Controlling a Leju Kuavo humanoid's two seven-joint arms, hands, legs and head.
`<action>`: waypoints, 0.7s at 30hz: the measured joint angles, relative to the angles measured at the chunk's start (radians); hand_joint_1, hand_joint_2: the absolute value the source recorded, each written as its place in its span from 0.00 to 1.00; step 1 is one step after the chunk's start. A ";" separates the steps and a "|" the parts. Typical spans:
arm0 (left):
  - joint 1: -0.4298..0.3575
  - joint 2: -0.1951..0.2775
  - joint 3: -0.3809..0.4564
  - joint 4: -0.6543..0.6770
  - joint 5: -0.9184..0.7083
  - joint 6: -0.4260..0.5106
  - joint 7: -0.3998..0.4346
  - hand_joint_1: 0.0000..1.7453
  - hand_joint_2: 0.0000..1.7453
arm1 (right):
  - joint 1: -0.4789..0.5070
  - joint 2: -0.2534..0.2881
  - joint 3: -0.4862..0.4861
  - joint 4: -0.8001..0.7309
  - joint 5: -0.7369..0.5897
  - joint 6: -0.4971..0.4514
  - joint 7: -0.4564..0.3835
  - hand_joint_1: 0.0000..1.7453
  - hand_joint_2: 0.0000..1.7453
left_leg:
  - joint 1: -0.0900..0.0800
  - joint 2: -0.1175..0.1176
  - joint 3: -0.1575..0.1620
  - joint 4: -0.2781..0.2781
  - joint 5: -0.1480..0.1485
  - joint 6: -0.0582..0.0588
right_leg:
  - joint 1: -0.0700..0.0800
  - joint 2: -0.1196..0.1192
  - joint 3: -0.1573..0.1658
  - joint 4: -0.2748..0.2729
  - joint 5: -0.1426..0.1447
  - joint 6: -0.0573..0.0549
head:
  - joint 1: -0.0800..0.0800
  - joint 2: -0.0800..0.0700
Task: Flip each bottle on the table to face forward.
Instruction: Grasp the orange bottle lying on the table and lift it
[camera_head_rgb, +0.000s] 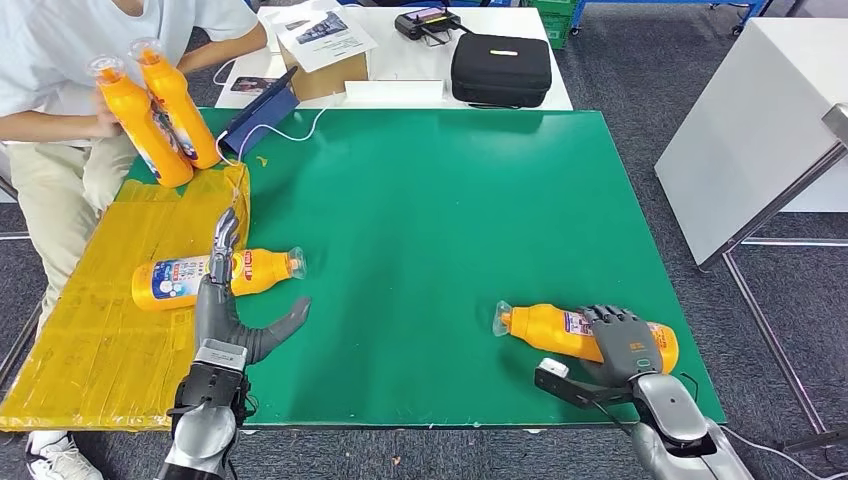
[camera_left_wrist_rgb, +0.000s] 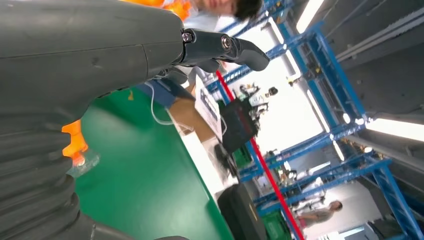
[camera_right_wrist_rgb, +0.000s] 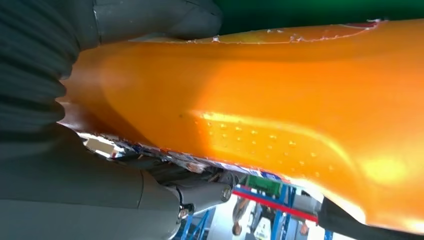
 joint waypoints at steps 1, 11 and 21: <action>0.001 0.000 -0.003 -0.001 0.014 -0.030 0.008 0.00 1.00 | -0.001 0.016 -0.004 -0.003 -0.024 -0.026 -0.021 1.00 1.00 | 0.000 0.000 0.000 0.000 0.000 0.000 | 0.000 0.000 0.000 0.000 0.000 0.000 | 0.000 0.000; -0.027 0.008 -0.104 0.019 0.163 -0.297 0.037 0.00 1.00 | -0.047 0.239 -0.036 -0.127 -0.458 -0.201 -0.252 1.00 1.00 | 0.001 0.001 -0.001 0.000 0.000 -0.001 | 0.001 0.000 -0.002 0.001 0.000 0.000 | 0.000 0.000; -0.052 0.015 -0.147 0.055 0.183 -0.314 0.045 0.00 1.00 | -0.063 0.325 -0.042 -0.150 -0.532 -0.202 -0.295 1.00 1.00 | 0.000 0.001 -0.002 0.000 0.000 -0.001 | 0.000 0.000 -0.003 0.001 0.000 0.000 | 0.000 0.000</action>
